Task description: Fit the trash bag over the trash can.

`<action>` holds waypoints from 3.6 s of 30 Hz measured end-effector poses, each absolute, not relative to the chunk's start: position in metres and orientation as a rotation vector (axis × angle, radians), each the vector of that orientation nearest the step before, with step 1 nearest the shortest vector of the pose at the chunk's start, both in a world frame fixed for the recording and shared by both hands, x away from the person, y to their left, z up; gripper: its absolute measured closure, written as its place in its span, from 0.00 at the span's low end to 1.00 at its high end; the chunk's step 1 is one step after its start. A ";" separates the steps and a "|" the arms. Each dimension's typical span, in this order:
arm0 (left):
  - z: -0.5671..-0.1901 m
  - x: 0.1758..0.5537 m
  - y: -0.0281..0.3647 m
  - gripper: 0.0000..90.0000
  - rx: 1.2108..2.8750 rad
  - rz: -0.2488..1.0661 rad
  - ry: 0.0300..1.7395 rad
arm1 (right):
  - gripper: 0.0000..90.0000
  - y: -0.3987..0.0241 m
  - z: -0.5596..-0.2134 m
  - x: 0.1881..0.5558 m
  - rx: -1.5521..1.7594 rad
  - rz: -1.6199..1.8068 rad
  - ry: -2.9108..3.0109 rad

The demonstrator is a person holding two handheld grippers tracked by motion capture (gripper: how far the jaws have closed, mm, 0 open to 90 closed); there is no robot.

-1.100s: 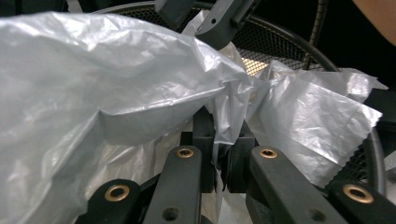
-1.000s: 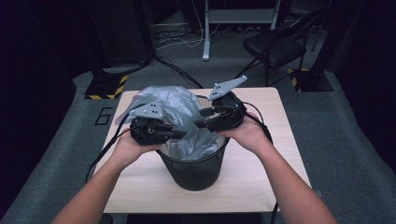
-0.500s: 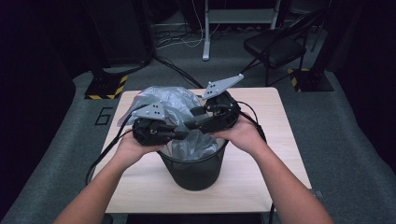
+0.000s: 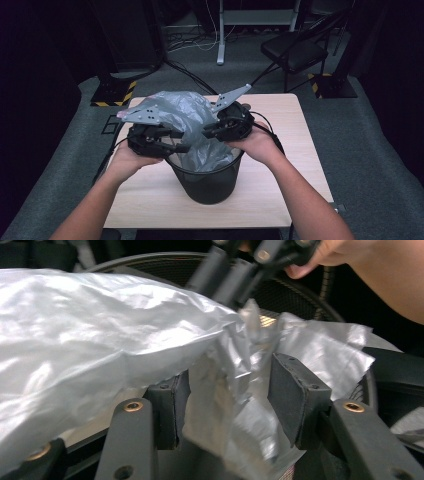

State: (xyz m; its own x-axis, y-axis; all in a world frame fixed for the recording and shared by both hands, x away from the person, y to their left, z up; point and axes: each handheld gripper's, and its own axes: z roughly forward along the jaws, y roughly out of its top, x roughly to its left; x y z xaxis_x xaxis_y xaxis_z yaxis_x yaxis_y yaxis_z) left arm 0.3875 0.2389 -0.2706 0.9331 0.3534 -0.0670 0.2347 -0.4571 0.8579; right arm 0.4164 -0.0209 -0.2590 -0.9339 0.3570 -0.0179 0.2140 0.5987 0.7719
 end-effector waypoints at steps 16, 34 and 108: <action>-0.248 0.389 0.306 0.44 1.988 0.318 0.607 | 0.81 -0.028 -0.265 0.411 0.483 1.259 2.658; -0.249 0.414 0.324 0.64 1.847 0.184 0.664 | 0.75 -0.028 -0.265 0.408 0.480 1.271 2.649; -0.237 0.391 0.317 0.40 1.938 0.316 0.655 | 1.00 -0.041 -0.270 0.374 0.327 1.249 2.632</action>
